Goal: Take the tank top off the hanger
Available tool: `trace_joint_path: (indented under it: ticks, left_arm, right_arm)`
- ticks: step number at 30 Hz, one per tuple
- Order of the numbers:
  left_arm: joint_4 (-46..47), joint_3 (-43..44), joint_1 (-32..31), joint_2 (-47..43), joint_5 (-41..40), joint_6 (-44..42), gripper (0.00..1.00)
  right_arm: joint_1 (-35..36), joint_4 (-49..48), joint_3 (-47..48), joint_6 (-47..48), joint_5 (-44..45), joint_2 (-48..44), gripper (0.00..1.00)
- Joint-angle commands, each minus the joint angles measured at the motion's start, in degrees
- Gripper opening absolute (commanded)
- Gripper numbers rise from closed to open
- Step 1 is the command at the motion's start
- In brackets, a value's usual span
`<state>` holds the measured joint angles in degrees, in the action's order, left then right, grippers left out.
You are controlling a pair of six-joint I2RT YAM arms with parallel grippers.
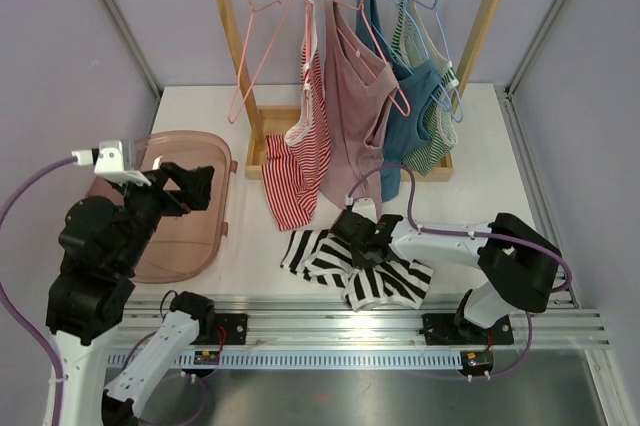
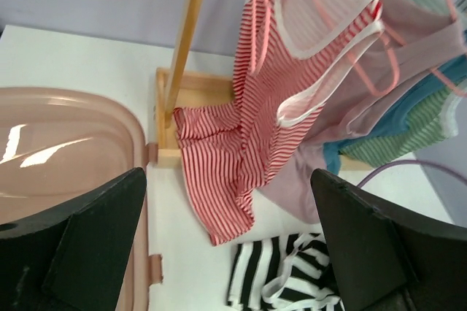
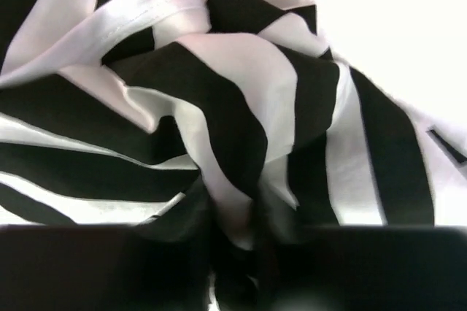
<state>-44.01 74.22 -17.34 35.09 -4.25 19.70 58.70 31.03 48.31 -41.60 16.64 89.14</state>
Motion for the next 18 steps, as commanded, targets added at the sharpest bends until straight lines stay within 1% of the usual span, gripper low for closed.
trace_joint_path:
  ticks: [1,2,3,4,6,7,10,14,18]
  left_arm:
    - [4.7,-8.8,-0.1,-6.9,-2.0,-3.2,0.99]
    - [5.2,-10.7,-0.1,-8.4,-2.1,-3.3,0.99]
    - [5.5,-12.3,-0.1,-9.9,-2.3,-3.3,0.99]
    - [5.5,-15.2,-0.1,-12.1,-2.6,-3.4,0.99]
    - [5.0,-17.4,-0.1,-14.1,-5.7,-3.5,0.99]
    - [4.2,-18.1,-0.1,-14.8,-6.7,-3.7,0.99]
    - [1.7,-18.4,-0.1,-16.0,-9.4,-3.4,0.99]
    - [0.0,-16.5,-0.1,-16.6,-8.8,-1.5,0.99]
    - [-2.3,-12.1,-0.1,-17.6,-9.6,-0.2,0.99]
  right_arm:
    - [2.5,-2.0,0.3,-1.3,-0.8,1.8,0.13]
    - [2.6,-1.4,1.1,-1.1,-0.6,1.0,0.04]
    - [3.5,0.2,1.9,-0.8,-0.2,-0.1,0.0]
    - [4.1,1.0,3.5,-0.6,0.7,-2.6,0.0]
    - [5.2,2.7,5.3,0.2,0.8,-5.6,0.0]
    - [5.2,2.7,6.7,0.6,-0.2,-9.0,0.0]
    - [5.6,1.2,9.2,2.3,-4.1,-15.2,0.0]
    - [5.5,-2.2,13.1,5.1,-9.4,-18.4,0.0]
    - [5.6,-7.5,18.9,7.9,-15.8,-17.3,0.0]
